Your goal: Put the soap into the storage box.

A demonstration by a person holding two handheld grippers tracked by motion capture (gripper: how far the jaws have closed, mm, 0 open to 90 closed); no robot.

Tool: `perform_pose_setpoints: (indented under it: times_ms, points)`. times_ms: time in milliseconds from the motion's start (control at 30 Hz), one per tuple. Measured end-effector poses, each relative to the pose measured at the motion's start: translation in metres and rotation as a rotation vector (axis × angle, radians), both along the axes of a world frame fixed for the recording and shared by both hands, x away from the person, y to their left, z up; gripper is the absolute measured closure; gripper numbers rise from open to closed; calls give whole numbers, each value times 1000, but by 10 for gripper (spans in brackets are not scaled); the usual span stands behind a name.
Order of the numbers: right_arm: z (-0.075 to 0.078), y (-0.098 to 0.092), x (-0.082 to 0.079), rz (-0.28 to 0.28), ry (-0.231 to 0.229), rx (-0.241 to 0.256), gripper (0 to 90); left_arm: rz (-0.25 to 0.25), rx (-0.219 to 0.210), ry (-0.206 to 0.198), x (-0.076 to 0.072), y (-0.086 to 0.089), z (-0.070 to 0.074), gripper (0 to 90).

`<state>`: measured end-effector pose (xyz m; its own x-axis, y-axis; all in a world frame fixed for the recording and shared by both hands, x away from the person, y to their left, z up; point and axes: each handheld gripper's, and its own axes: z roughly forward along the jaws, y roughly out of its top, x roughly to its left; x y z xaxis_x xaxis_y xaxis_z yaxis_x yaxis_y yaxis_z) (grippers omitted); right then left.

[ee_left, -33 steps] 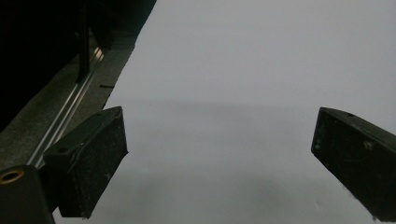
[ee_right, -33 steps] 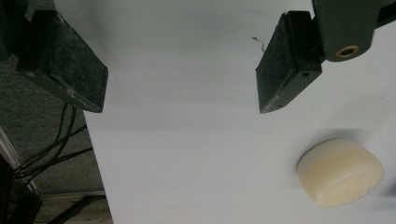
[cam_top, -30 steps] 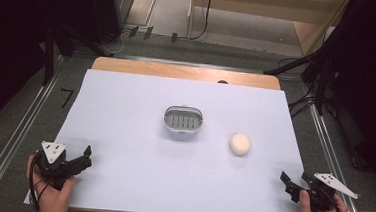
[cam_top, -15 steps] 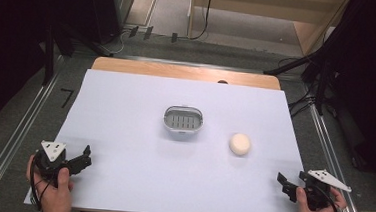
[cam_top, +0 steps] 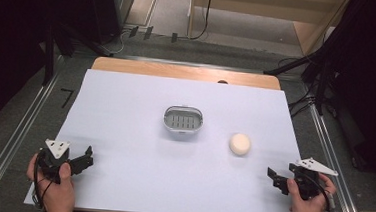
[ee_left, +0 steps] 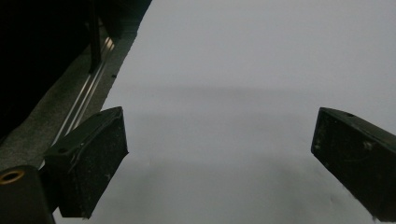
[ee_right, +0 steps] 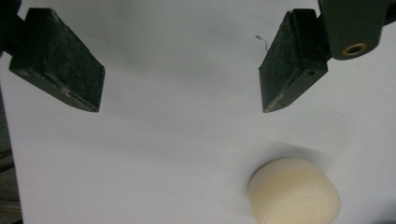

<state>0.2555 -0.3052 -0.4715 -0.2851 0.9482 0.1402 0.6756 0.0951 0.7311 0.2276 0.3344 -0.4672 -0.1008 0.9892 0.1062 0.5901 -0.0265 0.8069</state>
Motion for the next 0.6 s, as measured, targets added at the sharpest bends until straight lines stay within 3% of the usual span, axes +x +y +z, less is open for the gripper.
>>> perform_pose_setpoints:
  times_ms: [267, 600]
  points:
    - [5, 11, 14, 41, 17, -12, 148, -5, -11, -27, -3, 1, 1, 44]
    - [10, 36, 31, 124, 74, -34, 145, -21, -16, -42, -5, 1, 1, 44]
